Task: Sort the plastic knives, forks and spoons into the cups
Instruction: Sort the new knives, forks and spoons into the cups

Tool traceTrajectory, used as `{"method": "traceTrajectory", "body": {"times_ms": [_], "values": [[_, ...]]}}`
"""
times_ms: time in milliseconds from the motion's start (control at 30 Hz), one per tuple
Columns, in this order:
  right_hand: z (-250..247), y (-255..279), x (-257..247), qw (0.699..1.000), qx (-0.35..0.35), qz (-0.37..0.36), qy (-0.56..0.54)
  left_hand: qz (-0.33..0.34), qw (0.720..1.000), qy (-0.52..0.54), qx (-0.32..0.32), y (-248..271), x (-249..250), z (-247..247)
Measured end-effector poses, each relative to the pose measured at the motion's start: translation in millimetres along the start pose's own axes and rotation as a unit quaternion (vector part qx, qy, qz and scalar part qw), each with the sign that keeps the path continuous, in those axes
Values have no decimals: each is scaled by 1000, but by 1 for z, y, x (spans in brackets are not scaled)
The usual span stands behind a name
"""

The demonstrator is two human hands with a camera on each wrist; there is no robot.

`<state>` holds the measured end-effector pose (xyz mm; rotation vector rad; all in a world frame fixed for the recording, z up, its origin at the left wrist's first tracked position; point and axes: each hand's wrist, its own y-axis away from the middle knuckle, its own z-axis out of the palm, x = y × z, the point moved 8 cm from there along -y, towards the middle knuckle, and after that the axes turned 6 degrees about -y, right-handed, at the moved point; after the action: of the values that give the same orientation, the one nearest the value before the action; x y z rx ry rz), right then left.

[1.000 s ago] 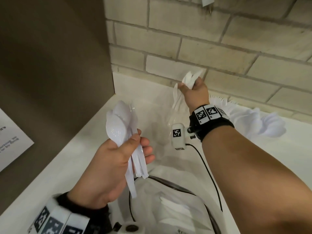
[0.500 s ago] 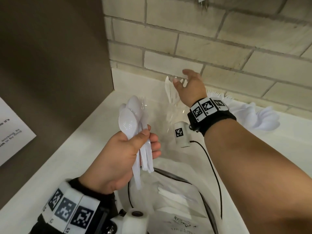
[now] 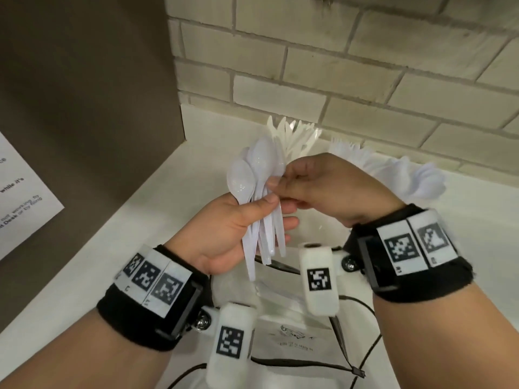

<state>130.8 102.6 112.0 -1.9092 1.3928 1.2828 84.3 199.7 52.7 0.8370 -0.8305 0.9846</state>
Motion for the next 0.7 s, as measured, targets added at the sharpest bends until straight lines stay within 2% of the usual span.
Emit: {"method": "traceTrajectory", "body": {"times_ms": [200, 333, 467, 567, 700], "values": [[3, 17, 14, 982, 48, 37, -176, -32, 998, 44, -22, 0, -8, 13], [3, 22, 18, 968, 89, 51, -228, -50, 997, 56, -32, -1, -11, 14], [2, 22, 18, 947, 102, 56, -299, -52, 997, 62, -12, -2, -11, 8], [-7, 20, 21, 924, 141, 48, -352, -48, 997, 61, 3, -3, -12, 4], [-24, 23, 19, 890, 217, 2, -402, -36, 999, 27, 16, -1, -11, 0]]}}
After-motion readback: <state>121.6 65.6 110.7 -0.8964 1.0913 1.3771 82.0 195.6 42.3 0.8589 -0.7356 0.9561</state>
